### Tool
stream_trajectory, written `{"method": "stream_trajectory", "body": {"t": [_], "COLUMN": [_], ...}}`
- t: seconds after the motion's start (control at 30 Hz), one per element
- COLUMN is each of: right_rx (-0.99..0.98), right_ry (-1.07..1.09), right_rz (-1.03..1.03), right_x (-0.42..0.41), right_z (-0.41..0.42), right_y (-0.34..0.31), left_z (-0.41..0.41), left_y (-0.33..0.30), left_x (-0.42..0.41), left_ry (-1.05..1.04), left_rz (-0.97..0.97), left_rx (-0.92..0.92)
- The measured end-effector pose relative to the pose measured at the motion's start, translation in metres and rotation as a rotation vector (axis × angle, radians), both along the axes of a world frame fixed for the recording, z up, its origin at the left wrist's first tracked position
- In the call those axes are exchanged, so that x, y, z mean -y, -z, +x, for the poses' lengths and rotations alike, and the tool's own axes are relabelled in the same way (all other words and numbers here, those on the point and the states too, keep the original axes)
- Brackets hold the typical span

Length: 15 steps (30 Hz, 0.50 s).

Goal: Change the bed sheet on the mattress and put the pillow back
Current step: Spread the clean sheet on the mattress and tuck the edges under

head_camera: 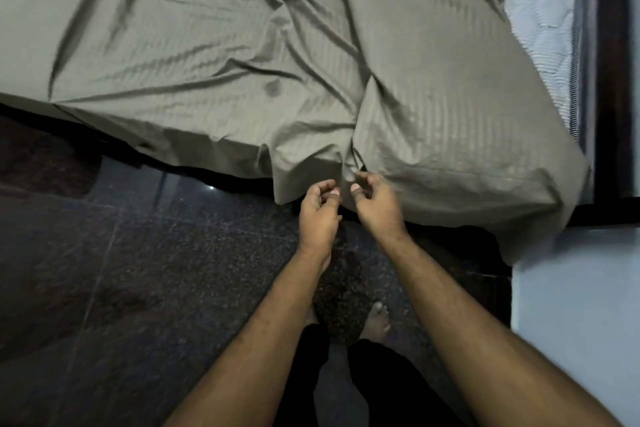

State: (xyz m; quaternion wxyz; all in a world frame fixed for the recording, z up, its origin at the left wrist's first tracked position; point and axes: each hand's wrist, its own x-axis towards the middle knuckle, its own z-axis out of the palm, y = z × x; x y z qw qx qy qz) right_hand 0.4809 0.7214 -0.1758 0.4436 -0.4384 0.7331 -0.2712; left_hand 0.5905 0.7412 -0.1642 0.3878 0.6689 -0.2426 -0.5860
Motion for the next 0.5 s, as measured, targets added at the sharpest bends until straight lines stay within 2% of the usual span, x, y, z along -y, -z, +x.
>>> {"method": "stream_trajectory", "body": {"t": [0.17, 0.33, 0.4, 0.5], "right_rx": [-0.079, -0.286, -0.501, -0.89], "right_ry": [-0.072, -0.18, -0.197, -0.194], "right_rz": [-0.046, -0.27, -0.426, -0.585], "right_x": [0.01, 0.015, 0.018, 0.04], "right_z": [-0.01, -0.038, -0.052, -0.068], "right_y": [0.072, 0.149, 0.176, 0.207], "left_z": [-0.008, -0.019, -0.024, -0.043], "left_y": [0.077, 0.168, 0.198, 0.222], "left_x": [0.007, 0.009, 0.014, 0.043], "left_ry": [0.1, 0.247, 0.29, 0.354], "left_rz": [-0.104, -0.224, -0.341, -0.63], "left_rx": [0.072, 0.209, 0.321, 0.493]}}
